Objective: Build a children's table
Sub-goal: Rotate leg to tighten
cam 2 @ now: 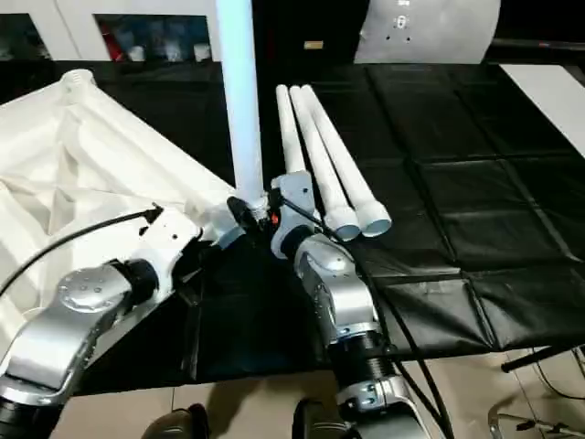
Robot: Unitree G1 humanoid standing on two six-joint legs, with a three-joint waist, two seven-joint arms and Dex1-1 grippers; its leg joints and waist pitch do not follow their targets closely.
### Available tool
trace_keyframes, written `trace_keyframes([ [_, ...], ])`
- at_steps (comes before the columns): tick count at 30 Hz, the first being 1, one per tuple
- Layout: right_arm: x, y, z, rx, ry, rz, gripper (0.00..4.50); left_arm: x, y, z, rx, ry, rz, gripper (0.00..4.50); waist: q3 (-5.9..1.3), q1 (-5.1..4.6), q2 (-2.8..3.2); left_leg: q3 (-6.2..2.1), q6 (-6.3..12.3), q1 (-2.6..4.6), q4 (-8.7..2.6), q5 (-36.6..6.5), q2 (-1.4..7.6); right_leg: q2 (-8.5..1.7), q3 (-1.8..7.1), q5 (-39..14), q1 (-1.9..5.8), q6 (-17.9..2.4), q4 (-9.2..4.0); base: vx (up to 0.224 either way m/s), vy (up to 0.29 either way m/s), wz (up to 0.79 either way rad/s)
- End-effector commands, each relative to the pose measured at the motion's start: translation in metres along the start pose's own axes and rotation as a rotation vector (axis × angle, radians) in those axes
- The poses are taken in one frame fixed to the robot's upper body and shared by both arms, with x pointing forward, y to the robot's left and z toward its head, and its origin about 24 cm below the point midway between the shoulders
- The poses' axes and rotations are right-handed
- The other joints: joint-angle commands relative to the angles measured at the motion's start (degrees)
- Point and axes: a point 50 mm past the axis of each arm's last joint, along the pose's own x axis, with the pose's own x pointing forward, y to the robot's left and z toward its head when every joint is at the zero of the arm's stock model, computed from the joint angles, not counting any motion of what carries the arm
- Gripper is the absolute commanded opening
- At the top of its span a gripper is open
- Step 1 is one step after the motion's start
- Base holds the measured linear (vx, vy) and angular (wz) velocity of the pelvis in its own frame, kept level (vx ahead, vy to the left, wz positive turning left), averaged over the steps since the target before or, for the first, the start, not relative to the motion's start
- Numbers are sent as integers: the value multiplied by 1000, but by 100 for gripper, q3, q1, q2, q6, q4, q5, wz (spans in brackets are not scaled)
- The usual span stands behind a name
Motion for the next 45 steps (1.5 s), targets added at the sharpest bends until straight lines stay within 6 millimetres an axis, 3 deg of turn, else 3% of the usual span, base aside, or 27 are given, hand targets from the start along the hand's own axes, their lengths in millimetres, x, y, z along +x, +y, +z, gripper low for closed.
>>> trace_keyframes([
  [1,-3,14,-8,-36,54,163,403,-2,-3,6,67,-34,-86,0,-344,42,54,-60,133,107,-325,-1235,108,-227,125,-808,280,-976,-411,0,0,0],
  [6,-16,0,1,-123,56,248,443,-11,5,-4,117,-12,-162,0,-358,66,52,-55,171,113,-321,-1216,122,-236,130,-759,286,-1064,-397,0,0,0],
  [12,-35,-13,11,-307,110,440,443,-25,13,-16,219,16,-299,0,-392,144,52,-34,268,153,-287,-1095,133,-238,129,-610,285,-1192,-372,0,0,0],
  [23,-42,-24,13,-382,191,581,443,-41,19,-26,303,55,-547,0,-421,195,44,-22,260,168,-275,-1057,148,-253,136,-594,281,-1323,-327,0,0,0],
  [26,-42,-23,13,-341,194,623,411,-43,20,-27,329,63,-583,0,-433,197,13,-18,281,159,-268,-1032,147,-252,133,-492,305,-1353,-309,0,0,0],
  [39,-46,-22,5,-295,226,683,289,-43,22,-29,333,63,-596,0,-432,207,21,-20,280,159,-256,-983,148,-257,132,-558,301,-1373,-299,0,0,0],
  [45,-46,-22,3,-304,244,687,260,-43,23,-31,330,68,-595,0,-431,206,14,-17,315,153,-248,-918,144,-255,131,-463,307,-1397,-288,0,0,0],
])
